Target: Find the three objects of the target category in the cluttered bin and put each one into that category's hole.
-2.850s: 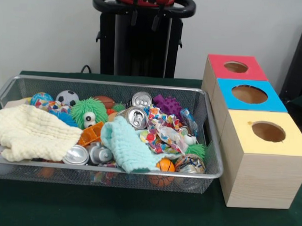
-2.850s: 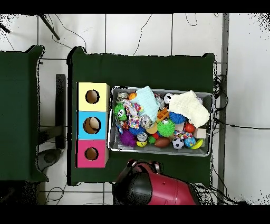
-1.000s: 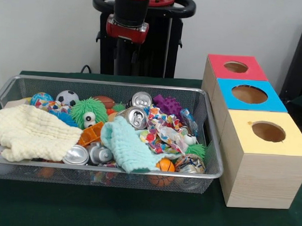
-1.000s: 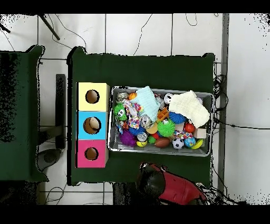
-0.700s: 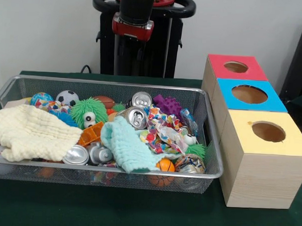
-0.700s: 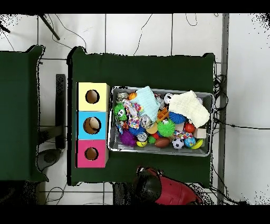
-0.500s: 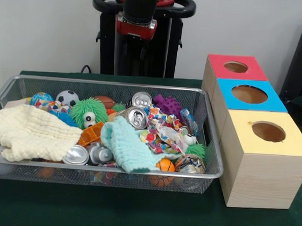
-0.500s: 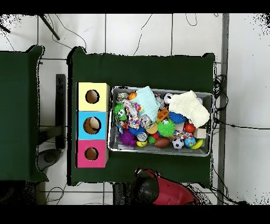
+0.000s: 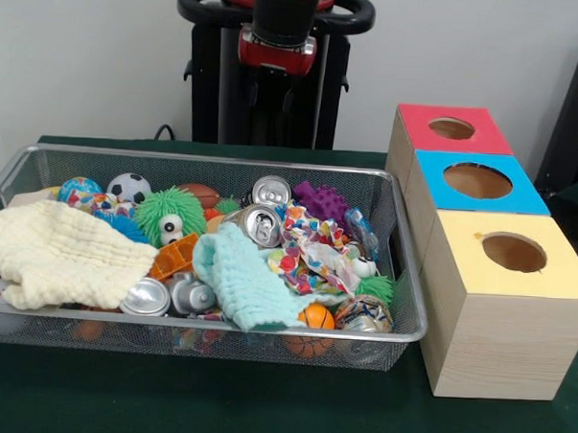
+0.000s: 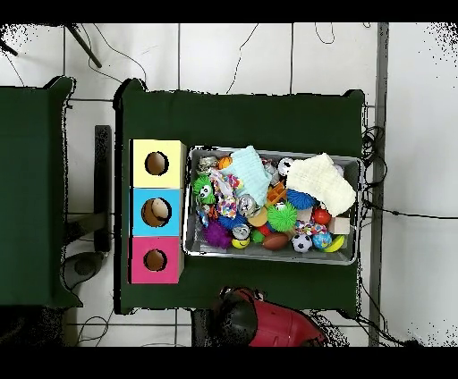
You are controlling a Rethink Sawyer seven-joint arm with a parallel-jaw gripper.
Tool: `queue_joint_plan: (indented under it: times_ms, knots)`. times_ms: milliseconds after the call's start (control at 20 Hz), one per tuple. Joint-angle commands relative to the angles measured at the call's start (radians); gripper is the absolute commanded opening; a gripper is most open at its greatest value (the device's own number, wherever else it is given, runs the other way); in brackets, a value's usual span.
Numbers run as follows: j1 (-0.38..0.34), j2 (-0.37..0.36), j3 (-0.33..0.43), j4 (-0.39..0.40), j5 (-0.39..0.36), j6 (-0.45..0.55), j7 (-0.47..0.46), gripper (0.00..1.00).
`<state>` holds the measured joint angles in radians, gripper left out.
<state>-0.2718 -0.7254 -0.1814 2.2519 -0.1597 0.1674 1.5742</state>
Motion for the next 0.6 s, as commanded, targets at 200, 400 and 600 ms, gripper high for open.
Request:
queue_joint_plan:
  times_ms: [200, 400, 600]
  knots:
    - [-0.003, 0.039, 0.088, -0.045, 0.062, -0.073, 0.214, 1.00]
    - [-0.004, 0.050, 0.094, -0.046, 0.066, -0.083, 0.215, 1.00]
    - [-0.003, 0.054, 0.095, -0.044, 0.069, -0.091, 0.216, 1.00]
